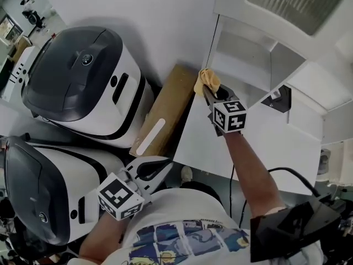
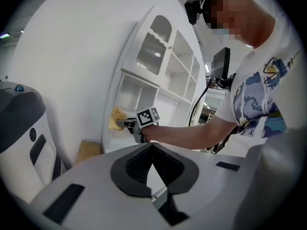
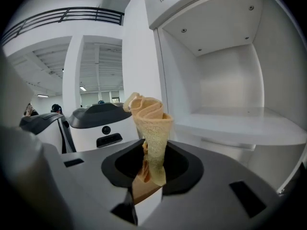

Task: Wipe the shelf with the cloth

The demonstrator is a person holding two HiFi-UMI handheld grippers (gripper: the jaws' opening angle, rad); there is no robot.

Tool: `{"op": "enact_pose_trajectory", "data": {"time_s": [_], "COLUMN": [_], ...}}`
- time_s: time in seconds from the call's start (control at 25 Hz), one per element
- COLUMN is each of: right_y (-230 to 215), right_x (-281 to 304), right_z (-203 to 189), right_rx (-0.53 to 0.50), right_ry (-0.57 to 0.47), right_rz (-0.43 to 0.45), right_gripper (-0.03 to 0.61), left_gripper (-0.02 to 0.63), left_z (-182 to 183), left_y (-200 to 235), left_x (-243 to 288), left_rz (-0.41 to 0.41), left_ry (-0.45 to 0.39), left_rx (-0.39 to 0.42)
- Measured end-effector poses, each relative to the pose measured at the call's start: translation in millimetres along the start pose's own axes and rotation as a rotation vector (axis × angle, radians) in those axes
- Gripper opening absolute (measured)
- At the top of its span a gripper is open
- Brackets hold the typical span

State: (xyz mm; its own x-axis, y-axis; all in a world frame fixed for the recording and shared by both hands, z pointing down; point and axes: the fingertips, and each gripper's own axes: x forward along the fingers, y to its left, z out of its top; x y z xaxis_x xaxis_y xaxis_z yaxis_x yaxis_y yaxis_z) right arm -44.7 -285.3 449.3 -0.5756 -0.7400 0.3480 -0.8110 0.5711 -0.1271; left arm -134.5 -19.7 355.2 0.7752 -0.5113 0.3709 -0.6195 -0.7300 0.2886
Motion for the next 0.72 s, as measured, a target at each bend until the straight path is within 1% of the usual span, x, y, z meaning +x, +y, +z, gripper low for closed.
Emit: {"op": "enact_pose_trajectory", "data": {"time_s": [0.12, 0.32, 0.48, 0.72], "right_y": [-13.0, -28.2, -33.0, -37.5], "right_x": [20.1, 37.5, 50.1, 70.2], "right_z": [0.1, -19.1, -45.6, -97.9], "right_rx": [-0.032, -0.038, -0.032, -0.021], "right_ry": [0.015, 0.063, 0.115, 0.226], "right_rz": [-0.039, -0.078, -0.09, -0.1], "right_gripper": [0.115, 0.115, 0.115, 0.115], "left_gripper": [0.012, 0.012, 0.012, 0.012], "left_z": [2.7, 0.3, -2.4, -2.0], "left_y": [12.4, 25.6, 34.2, 41.8], "left_x": [-4.0, -12.0, -13.7, -16.4], "left_rz": [0.009, 0.012, 0.018, 0.025], "left_ry": [0.0, 0.02, 0.026, 0.042], "left_rx": [-0.002, -0.011, -0.028, -0.034]}}
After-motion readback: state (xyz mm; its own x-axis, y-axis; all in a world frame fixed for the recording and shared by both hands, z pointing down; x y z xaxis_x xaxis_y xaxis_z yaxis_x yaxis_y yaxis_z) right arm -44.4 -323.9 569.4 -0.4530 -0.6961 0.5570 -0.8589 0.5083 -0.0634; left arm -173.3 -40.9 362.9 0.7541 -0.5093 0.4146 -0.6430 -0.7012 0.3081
